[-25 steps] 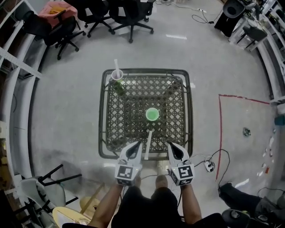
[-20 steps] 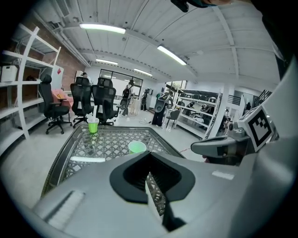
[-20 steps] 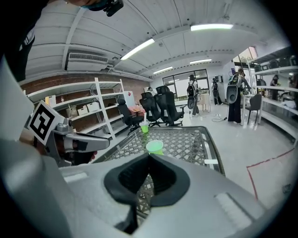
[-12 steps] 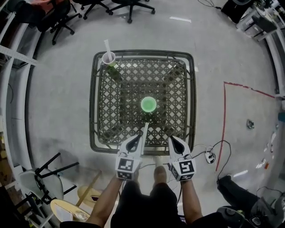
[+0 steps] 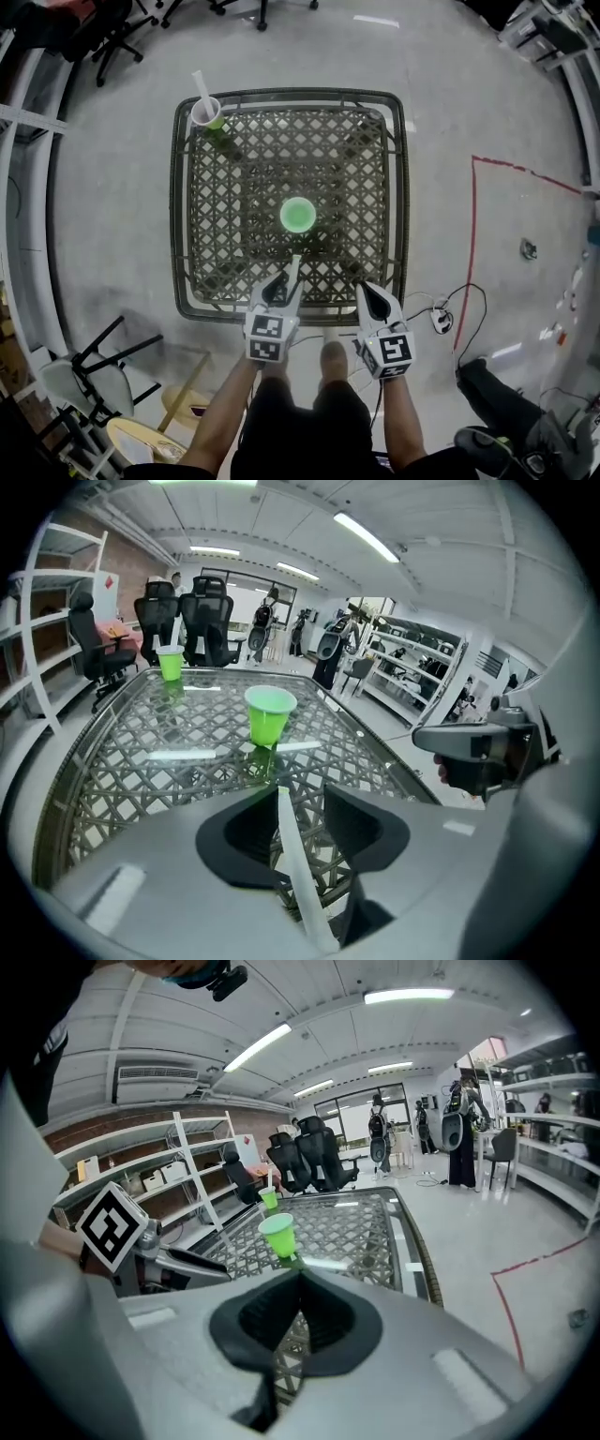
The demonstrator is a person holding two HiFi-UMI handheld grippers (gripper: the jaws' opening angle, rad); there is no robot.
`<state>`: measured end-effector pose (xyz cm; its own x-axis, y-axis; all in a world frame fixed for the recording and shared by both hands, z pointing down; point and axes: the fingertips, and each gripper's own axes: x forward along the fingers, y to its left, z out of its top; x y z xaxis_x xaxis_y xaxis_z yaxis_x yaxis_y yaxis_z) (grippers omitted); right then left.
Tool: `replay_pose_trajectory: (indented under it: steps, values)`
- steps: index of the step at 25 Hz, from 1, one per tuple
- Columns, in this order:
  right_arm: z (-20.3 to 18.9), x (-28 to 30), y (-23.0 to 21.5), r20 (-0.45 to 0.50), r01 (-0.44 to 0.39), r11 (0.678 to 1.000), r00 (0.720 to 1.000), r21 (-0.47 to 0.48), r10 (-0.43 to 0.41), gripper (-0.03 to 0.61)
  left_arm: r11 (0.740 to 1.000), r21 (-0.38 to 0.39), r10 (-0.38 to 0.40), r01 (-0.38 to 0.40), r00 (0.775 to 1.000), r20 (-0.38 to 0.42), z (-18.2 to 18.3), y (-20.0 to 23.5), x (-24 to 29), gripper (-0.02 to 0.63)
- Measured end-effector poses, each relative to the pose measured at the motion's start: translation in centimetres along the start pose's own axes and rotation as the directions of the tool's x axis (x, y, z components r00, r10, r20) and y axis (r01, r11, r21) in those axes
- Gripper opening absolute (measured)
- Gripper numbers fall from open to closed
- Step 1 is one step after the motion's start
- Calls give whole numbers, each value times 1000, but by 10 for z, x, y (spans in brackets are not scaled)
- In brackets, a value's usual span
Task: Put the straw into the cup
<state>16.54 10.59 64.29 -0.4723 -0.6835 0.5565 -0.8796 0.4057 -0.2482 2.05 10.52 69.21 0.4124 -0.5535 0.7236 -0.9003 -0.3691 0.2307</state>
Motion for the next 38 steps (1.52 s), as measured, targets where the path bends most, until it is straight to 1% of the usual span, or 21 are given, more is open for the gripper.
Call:
replay_pose_trajectory:
  steps: [4,9,13,15,16,19,21,25,28,33,38]
  values:
    - [-5,3,-10,-6,13,1000,1000,16,-13,3,1000,-21,22,-23,996,-87,-13,5,21,164]
    - [-11,5,-23,-13,29,999,1000,46,-28,3,998,-8,56,-58,984,-171,-25,10,38,178]
    - [-11,7,-31,-12,33,998,999,51,-32,3,998,-5,60,-62,975,-213,-30,10,47,176]
    - [-11,9,-34,-14,34,998,999,55,-33,3,997,1,70,-72,972,-226,-31,11,50,161]
    - [-12,9,-35,-15,34,998,999,56,-34,3,997,3,78,-80,970,-229,-31,11,51,142]
    - [-12,9,-37,-16,36,997,999,64,-35,3,994,12,106,-106,965,-238,-30,15,53,95]
    - [-12,9,-39,-18,37,997,999,70,-36,3,993,17,119,-118,963,-242,-29,17,53,76]
    - [-12,11,-39,-17,34,997,999,69,-33,3,992,21,129,-128,959,-251,-31,18,54,58]
    - [-9,11,-38,-13,31,997,999,65,-31,3,990,18,139,-139,961,-241,-27,18,53,55]
    - [-3,11,-37,-8,33,998,999,59,-32,3,991,13,133,-133,974,-185,-10,17,47,55]
    - [5,10,-30,5,27,998,1000,52,-28,3,991,11,137,-137,982,-128,11,20,33,55]
